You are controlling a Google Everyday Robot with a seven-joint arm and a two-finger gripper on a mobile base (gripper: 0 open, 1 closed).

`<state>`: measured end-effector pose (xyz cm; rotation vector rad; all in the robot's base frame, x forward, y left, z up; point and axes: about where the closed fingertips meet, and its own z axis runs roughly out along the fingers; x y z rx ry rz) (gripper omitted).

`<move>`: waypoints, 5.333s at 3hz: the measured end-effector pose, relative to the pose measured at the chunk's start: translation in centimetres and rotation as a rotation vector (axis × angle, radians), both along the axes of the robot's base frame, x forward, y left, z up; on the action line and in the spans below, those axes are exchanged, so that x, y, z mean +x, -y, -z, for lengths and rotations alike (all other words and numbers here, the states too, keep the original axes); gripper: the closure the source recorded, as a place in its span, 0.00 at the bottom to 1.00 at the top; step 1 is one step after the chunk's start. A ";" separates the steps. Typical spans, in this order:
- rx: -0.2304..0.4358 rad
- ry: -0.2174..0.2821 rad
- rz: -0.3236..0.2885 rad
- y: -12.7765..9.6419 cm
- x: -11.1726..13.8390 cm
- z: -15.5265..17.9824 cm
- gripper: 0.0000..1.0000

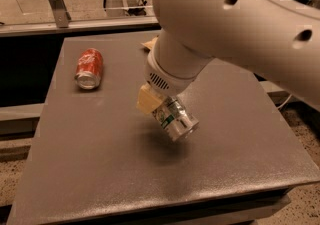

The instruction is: Move 7up can near brown chip bag

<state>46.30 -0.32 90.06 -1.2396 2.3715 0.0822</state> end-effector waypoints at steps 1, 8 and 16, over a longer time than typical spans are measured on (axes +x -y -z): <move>0.030 0.069 -0.066 2.4 3.8 -1.7 1.00; 0.458 0.561 -0.264 13.0 17.7 -4.9 1.00; 0.826 0.733 -0.255 15.8 22.9 -3.0 0.00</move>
Offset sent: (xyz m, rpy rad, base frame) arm 0.1214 -0.0720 0.0300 -0.0587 -0.3944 0.7934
